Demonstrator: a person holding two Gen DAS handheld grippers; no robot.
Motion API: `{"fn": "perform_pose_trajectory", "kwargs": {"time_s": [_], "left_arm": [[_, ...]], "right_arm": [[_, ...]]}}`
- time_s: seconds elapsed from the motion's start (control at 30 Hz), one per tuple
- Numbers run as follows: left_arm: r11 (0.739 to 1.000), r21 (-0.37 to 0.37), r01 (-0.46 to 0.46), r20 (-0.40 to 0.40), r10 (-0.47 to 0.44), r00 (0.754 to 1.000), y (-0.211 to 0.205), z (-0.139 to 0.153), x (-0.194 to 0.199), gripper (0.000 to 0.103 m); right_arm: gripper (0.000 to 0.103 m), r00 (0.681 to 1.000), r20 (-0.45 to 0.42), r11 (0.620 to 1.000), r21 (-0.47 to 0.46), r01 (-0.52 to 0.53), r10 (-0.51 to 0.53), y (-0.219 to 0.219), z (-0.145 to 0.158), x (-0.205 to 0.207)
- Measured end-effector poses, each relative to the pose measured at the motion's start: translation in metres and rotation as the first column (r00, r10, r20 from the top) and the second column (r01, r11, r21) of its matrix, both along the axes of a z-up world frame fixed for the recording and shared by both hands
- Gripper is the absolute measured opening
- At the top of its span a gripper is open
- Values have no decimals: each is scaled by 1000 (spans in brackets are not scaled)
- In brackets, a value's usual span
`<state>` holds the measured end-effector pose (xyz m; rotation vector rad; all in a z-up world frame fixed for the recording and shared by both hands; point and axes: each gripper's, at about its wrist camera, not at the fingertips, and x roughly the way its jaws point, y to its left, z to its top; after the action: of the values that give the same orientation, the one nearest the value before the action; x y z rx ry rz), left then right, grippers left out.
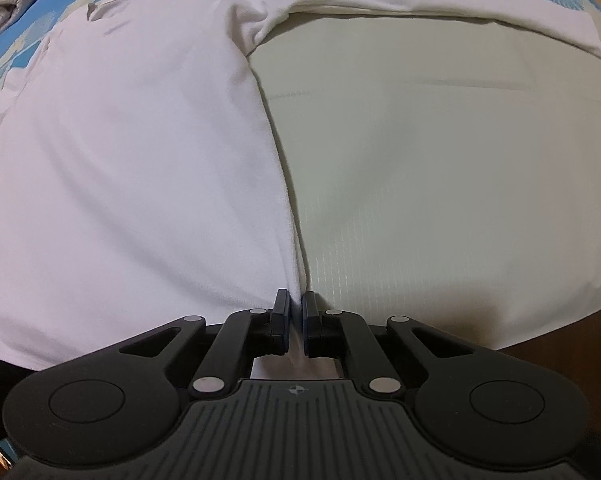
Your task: Fold small clothes
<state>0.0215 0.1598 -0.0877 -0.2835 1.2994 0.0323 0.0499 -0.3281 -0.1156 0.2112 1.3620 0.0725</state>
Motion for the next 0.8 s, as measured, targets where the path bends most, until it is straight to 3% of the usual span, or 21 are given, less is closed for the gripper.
{"fn": "perform_pose_trajectory", "kwargs": {"time_s": [0.03,0.07,0.13,0.3,0.43,0.53,0.6,0.67,0.73,0.8], "left_arm": [[1000,23,17,-34,-17,999,-4,-8,4,34],[997,70,44,-71,-39,997,-9,-17,7,3],[988,122,89,-88,-78,993,-14,-24,7,3],[989,127,73,-49,-67,997,-10,-14,4,4],[993,109,41,91,-51,994,-10,6,5,8],[997,55,60,163,-68,984,-21,12,14,8],[994,56,89,110,-95,989,-31,-3,16,8],[983,125,134,-28,-132,991,-40,-30,19,10],[980,149,133,-7,-134,991,-39,-26,17,12],[984,141,110,60,-119,991,-40,-14,16,17]], "right_arm": [[3,1000,5,1000,-2,-5,5,0,1,-1],[3,1000,7,1000,1,-6,6,0,3,-3],[3,1000,-1,1000,17,1,-1,-2,3,-3],[11,999,-21,1000,11,28,-28,-5,0,-2],[14,989,146,998,-59,29,-20,4,23,1],[26,971,236,998,-28,49,-41,7,35,3],[33,974,222,999,23,37,-42,10,30,5],[39,992,129,1000,19,-5,3,17,11,10],[41,997,50,995,-90,-50,55,25,-6,11],[44,997,71,994,-101,-33,40,25,-1,14]]}}
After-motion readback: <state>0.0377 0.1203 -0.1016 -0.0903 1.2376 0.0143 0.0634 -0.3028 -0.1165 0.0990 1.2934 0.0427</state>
